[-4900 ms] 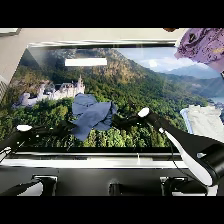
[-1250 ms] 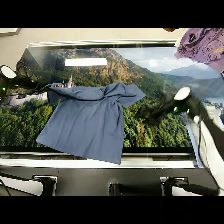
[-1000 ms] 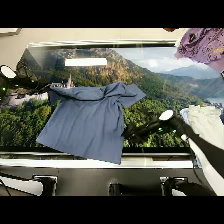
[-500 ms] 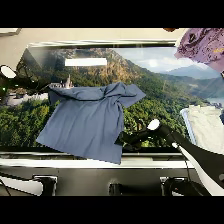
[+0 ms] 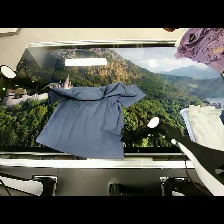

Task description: Fold the clothes and pants, and hang the long-sleeved shirts on hangers.

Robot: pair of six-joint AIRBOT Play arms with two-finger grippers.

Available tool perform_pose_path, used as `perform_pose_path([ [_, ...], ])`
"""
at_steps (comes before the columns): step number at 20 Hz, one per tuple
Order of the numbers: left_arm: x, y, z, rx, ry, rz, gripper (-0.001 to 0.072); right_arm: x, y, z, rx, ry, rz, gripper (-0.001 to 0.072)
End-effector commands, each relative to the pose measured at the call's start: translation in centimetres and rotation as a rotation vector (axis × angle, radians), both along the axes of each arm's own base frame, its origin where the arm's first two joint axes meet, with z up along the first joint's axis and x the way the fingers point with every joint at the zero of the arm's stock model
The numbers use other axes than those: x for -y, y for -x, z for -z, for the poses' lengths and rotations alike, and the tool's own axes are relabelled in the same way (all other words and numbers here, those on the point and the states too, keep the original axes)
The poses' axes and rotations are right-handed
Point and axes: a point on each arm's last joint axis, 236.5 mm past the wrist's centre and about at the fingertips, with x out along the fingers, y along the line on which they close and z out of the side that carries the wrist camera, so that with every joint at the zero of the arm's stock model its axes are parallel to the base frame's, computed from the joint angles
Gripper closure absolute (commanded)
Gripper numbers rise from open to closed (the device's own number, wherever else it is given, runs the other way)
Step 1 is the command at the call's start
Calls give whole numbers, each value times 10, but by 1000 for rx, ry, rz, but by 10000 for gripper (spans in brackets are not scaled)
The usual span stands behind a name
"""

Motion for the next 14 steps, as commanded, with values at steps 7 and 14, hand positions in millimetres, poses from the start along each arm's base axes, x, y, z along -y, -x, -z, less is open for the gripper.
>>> perform_pose_path([
  [7, 16, 15, 8, -85, 32, -1, 691, 215, -252, -176, 533, 68, 578, 687],
  [14, 36, 15, 10, -97, 50, -9, 691, 192, -268, -128, 426, 34, 597, 406],
])
